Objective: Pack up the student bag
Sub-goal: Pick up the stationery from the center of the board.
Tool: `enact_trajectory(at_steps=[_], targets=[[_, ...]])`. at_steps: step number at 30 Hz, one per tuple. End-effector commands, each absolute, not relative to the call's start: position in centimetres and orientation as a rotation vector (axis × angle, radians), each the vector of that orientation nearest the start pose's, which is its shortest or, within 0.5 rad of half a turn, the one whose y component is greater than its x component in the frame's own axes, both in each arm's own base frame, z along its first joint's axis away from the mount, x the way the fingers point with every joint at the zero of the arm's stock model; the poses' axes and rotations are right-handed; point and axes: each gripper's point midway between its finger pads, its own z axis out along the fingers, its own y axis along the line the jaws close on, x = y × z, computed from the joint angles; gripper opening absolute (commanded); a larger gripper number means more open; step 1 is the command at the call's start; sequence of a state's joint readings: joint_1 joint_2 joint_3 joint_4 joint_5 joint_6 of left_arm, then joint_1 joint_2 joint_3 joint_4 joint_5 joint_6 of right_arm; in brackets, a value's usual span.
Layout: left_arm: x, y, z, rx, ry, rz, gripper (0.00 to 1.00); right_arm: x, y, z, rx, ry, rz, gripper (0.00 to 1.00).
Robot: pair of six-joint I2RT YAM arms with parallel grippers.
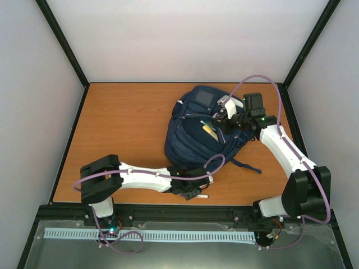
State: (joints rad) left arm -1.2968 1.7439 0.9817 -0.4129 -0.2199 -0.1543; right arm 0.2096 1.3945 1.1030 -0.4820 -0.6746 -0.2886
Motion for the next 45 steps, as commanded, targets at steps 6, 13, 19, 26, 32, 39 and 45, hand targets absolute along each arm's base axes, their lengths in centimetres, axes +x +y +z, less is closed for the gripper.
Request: enact_trajectory(at_steps=[6,13,19,26,32,39,45], targets=[[11.2,-36.1,7.4,1.444,2.233,-0.302,0.49,35.4,17.9,22.0,-0.861,2.037,0.72,0.03],[8.9,-35.4,5.9,1.565,2.253,-0.31,0.45,35.4,17.8,21.8,-0.863,2.04,0.714,0.03],[7.9,-35.5,4.4,1.665,2.24,-0.244,0.4,35.5,17.8,21.8,-0.866,2.04,0.714,0.03],[8.4,-35.9,3.4,1.686,2.237,-0.171,0.33,35.5,17.9,21.7,-0.869,2.041,0.716,0.03],[8.4,-36.2,2.9,1.707,2.234,-0.155,0.31,35.5,17.9,21.7,-0.871,2.041,0.719,0.03],[8.5,-36.8,3.4,1.709,2.219,-0.164,0.35,35.4,17.9,21.6,-0.872,2.043,0.723,0.03],[8.4,-37.8,6.1,1.699,2.156,-0.247,0.35,35.4,17.9,21.6,-0.873,2.043,0.722,0.03]])
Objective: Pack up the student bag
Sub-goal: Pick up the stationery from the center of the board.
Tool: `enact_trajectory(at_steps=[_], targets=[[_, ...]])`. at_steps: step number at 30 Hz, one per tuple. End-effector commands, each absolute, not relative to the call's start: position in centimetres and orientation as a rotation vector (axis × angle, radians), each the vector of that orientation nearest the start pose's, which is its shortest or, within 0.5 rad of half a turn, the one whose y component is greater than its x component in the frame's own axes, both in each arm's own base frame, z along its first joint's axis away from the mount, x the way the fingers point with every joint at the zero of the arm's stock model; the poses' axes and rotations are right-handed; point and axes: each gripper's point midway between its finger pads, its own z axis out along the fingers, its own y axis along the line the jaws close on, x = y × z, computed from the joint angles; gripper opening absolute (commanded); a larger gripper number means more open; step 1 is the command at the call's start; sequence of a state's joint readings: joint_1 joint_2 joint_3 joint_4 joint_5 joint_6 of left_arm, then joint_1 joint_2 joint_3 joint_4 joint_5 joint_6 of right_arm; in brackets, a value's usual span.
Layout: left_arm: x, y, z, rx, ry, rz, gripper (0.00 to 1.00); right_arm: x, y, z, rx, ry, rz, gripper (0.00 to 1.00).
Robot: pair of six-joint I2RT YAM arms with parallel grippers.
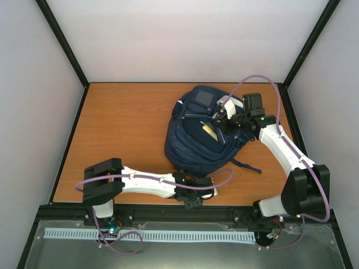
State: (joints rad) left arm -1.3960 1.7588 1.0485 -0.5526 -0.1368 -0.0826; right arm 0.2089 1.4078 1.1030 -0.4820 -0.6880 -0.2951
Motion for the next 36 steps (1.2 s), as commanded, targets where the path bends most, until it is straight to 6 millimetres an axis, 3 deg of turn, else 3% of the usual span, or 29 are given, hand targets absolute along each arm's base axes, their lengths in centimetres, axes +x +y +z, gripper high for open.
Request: enact_trajectory(at_steps=[1,4,14,22,28,36], targets=[[8.4,-37.9,6.3,1.701,2.149,-0.252,0.35,35.4,17.9,21.6,-0.873,2.043,0.722,0.03],[8.5,-38.2,6.1,1.716,2.136,-0.244,0.35,35.4,17.9,21.6,-0.875,2.041,0.722,0.03],[8.1,-38.9,2.1,1.822,2.203,-0.157,0.3,35.3,18.0,21.7,-0.876,2.04,0.725,0.03],[7.6,-38.3,1.3,1.858,2.234,-0.15,0.22,35.3,18.1,21.6,-0.881,2.042,0.736,0.03],[7.7,-38.0,1.9,1.84,2.237,-0.152,0.15,35.3,18.1,21.6,-0.881,2.043,0.736,0.03],[7.9,-38.1,5.2,1.745,2.22,-0.227,0.09,35.3,18.0,21.5,-0.88,2.046,0.734,0.03]])
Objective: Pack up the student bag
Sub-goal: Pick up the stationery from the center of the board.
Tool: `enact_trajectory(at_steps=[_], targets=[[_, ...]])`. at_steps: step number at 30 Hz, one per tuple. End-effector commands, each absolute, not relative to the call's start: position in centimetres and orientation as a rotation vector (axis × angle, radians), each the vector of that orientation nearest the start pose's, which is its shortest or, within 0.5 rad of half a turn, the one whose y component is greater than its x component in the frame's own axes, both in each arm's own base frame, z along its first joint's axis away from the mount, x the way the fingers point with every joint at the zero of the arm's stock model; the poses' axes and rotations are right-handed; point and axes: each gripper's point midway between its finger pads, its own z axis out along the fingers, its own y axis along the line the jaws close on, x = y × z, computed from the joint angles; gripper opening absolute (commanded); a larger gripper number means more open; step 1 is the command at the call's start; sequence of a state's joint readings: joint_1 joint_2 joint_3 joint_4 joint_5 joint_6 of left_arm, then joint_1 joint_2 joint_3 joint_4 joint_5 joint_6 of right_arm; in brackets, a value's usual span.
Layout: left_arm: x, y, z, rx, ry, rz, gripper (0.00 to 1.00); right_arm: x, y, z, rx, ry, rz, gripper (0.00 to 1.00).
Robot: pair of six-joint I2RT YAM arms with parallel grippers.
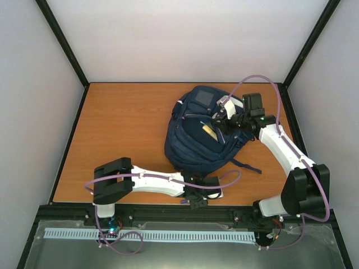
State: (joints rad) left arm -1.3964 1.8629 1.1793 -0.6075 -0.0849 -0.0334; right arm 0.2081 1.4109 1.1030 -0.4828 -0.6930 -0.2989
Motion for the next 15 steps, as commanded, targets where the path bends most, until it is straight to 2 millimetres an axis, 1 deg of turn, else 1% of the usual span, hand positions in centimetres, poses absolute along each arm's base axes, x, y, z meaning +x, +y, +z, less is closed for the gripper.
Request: enact_trajectory(at_steps=[1,3,5,7,9,15], targets=[[7.9,-38.2,6.1,1.726,2.209,-0.244,0.09,35.3,18.0,21.5,-0.88,2.046,0.734,0.03],[8.0,-38.2,8.0,1.684,2.184,-0.291,0.1,35.3,18.0,21.5,-0.881,2.044,0.735,0.03],[7.8,-38.4,10.1,1.659,2.149,-0.363,0.1,35.3,18.1,21.5,-0.882,2.045,0.736,0.03],[8.0,-38.5,12.3,1.606,2.126,-0.439,0.1,35.3,18.1,21.4,-0.883,2.045,0.739,0.03],[8.7,-38.6,14.7,1.528,2.116,-0.535,0.1,35.3,18.1,21.5,-0.885,2.041,0.74,0.03],[12.8,-38.3,20.9,1.205,2.078,-0.738,0.1,35.2,18.1,21.6,-0.883,2.041,0.741,0.03]])
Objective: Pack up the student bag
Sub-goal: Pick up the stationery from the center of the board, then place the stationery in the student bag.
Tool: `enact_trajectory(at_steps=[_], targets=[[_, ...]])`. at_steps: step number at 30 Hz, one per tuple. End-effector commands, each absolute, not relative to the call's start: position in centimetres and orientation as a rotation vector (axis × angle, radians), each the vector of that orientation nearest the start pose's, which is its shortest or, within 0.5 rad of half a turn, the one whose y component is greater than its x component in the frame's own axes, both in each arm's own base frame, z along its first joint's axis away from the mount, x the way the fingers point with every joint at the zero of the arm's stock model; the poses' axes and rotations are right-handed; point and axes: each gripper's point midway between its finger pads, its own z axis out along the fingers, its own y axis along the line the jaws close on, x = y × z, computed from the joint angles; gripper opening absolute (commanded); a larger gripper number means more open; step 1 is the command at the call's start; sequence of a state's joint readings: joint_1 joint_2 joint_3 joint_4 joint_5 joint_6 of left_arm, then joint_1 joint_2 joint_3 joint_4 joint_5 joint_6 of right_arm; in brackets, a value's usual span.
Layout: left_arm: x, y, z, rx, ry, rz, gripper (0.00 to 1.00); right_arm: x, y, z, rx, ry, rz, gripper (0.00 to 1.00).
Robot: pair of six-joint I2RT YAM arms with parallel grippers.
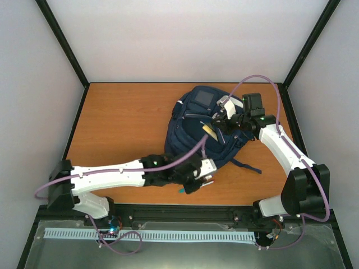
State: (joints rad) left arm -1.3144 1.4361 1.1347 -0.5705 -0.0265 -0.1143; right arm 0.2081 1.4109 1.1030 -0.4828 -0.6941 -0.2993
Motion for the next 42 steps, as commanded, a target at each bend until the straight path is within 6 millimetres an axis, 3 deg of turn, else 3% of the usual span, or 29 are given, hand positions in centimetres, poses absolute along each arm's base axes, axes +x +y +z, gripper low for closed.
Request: enact_trajectory(at_steps=[1,6,14,18,26,42], targets=[[13.3,-38.4,21.8,1.154,2.073,-0.778,0.1,35.2,18.1,21.6,-0.884,2.04,0.743,0.03],[17.3,-38.2,24.6,0.854,2.086,-0.902,0.12,35.2,18.2,21.6,-0.883,2.04,0.748,0.03],[23.7,-35.9,24.0,0.363,2.164,-0.953,0.1,35.1,18.2,21.8,-0.884,2.034,0.746,0.03],[25.9,-34.9,23.3,0.127,2.183,-1.027,0.1,35.1,18.2,21.8,-0.886,2.033,0.753,0.03],[29.0,-33.4,22.4,-0.331,2.115,-1.195,0.1,35.1,18.2,21.9,-0.886,2.032,0.755,0.03],[32.4,-33.9,20.4,-0.819,2.016,-1.294,0.12,34.9,18.3,22.0,-0.888,2.029,0.761,0.03]])
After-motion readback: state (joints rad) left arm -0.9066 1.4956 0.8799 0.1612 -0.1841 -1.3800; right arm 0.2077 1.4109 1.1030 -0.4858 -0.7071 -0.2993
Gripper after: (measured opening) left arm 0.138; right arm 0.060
